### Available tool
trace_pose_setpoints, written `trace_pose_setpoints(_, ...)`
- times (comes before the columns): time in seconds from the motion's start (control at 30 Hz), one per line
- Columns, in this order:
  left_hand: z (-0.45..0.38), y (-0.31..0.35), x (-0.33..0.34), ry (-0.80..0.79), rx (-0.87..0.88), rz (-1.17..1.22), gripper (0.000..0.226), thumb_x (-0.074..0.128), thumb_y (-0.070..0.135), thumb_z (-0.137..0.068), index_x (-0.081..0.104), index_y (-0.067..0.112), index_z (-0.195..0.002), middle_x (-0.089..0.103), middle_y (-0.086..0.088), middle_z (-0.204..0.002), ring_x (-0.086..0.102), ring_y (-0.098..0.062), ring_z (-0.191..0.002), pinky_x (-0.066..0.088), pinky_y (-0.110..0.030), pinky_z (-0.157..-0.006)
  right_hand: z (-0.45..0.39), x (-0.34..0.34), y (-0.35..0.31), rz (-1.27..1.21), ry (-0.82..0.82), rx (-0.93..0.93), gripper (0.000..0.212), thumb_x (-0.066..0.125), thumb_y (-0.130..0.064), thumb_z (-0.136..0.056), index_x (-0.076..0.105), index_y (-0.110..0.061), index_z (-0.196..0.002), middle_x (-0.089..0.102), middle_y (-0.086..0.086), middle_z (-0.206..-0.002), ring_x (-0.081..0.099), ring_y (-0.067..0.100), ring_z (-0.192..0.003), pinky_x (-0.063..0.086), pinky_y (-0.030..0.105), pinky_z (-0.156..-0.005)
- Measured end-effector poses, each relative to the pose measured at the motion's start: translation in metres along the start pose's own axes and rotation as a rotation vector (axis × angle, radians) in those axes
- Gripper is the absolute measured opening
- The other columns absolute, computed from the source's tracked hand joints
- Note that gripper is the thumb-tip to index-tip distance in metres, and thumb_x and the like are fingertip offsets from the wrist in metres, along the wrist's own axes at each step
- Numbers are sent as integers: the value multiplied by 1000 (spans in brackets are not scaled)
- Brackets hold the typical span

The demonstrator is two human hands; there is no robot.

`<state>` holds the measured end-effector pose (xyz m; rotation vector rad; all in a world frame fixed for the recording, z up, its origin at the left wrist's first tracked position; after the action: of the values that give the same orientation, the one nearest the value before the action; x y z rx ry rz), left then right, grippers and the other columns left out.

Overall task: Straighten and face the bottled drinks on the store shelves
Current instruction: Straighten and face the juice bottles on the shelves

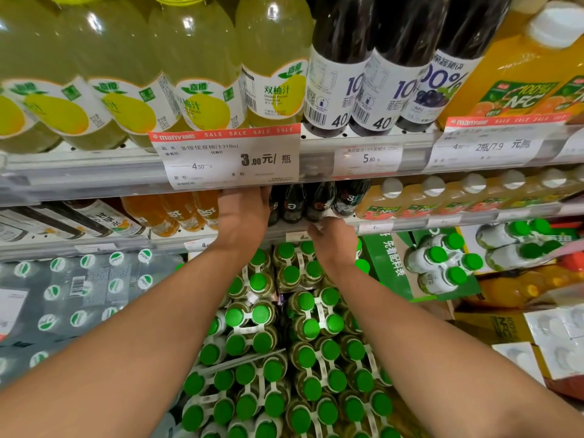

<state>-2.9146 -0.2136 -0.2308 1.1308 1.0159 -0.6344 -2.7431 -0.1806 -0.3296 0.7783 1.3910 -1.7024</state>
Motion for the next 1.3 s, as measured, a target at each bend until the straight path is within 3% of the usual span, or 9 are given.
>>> trace_pose_setpoints(0.07, -1, -2, 4, 21, 33, -66, 24, 41, 22, -106, 59, 10, -116, 60, -11, -95, 52, -28, -87, 30, -31, -72, -7, -5, 2, -26, -2, 37, 37, 64, -43, -97, 75, -8, -96, 74, 17, -88, 67, 38, -85, 41, 34, -62)
trace_pose_setpoints(0.17, -11, 1, 2, 47, -14, -142, 23, 40, 19, -105, 57, 10, -119, 62, -10, -113, 59, -25, -103, 34, -32, -73, -15, -12, -1, -71, 13, 63, 39, 64, -40, -98, 67, -8, -77, 64, 16, -75, 62, 37, -75, 33, 31, -61)
trace_pose_setpoints(0.33, -7, 6, -1, 13, 3, -151, 27, 40, 20, -106, 55, 7, -126, 60, -17, -122, 56, -33, -111, 35, -34, -79, -13, -14, 1, -54, 18, 25, 38, 63, -41, -98, 72, -8, -83, 72, 16, -82, 65, 36, -75, 37, 31, -61)
trace_pose_setpoints(0.47, 7, -3, 0, 36, 15, 49, 28, 54, 31, -101, 54, 8, -117, 65, -15, -101, 64, -39, -92, 49, -40, -72, 2, -20, -3, -3, -21, -12, 34, 64, -45, -95, 76, -14, -106, 77, 13, -97, 71, 37, -90, 58, 39, -71)
trace_pose_setpoints(0.53, 20, -8, -4, 21, 44, 98, 26, 59, 32, -98, 54, 10, -111, 61, -7, -89, 63, -33, -86, 43, -35, -67, 15, -25, -5, -10, -67, -33, 37, 64, -47, -94, 74, -17, -112, 78, 10, -100, 72, 33, -91, 59, 38, -74)
trace_pose_setpoints(0.6, 34, -12, -12, 4, 80, 138, 32, 64, 29, -95, 56, 11, -121, 63, -5, -100, 62, -27, -96, 45, -33, -74, 29, -31, -9, 8, -120, -89, 36, 65, -51, -92, 74, -20, -108, 79, 4, -99, 73, 28, -88, 58, 35, -73)
trace_pose_setpoints(0.73, 67, -19, -34, -73, 134, 203, 55, 66, 28, -95, 47, 18, -146, 56, -5, -141, 56, -23, -124, 45, -38, -107, 59, -51, -20, -22, -179, -170, 28, 72, -43, -89, 72, -21, -107, 79, 2, -93, 73, 27, -91, 57, 34, -75)
trace_pose_setpoints(0.9, 100, -27, -60, -146, 135, 224, 43, 63, 37, -96, 53, 31, -137, 60, 5, -135, 64, -15, -108, 53, -43, -98, 93, -77, -35, 9, -289, -261, 32, 72, -41, -89, 73, -20, -113, 77, -5, -94, 72, 22, -92, 57, 37, -80)
trace_pose_setpoints(1.3, 172, -50, -164, -261, 198, 211, 35, 61, 41, -97, 60, 31, -130, 68, 14, -121, 64, -5, -88, 49, -26, -84, 214, -157, -110, 19, -297, -349, 25, 68, -38, -95, 69, -26, -117, 71, -14, -93, 68, 11, -83, 56, 36, -84)
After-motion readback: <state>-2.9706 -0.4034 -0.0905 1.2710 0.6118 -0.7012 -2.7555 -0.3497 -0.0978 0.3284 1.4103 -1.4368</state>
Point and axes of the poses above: each hand's wrist, its own z-axis away from the middle knuckle, its own x-axis out of the palm, y = z × x, the point moved 1 cm from there along -z, towards the middle knuckle
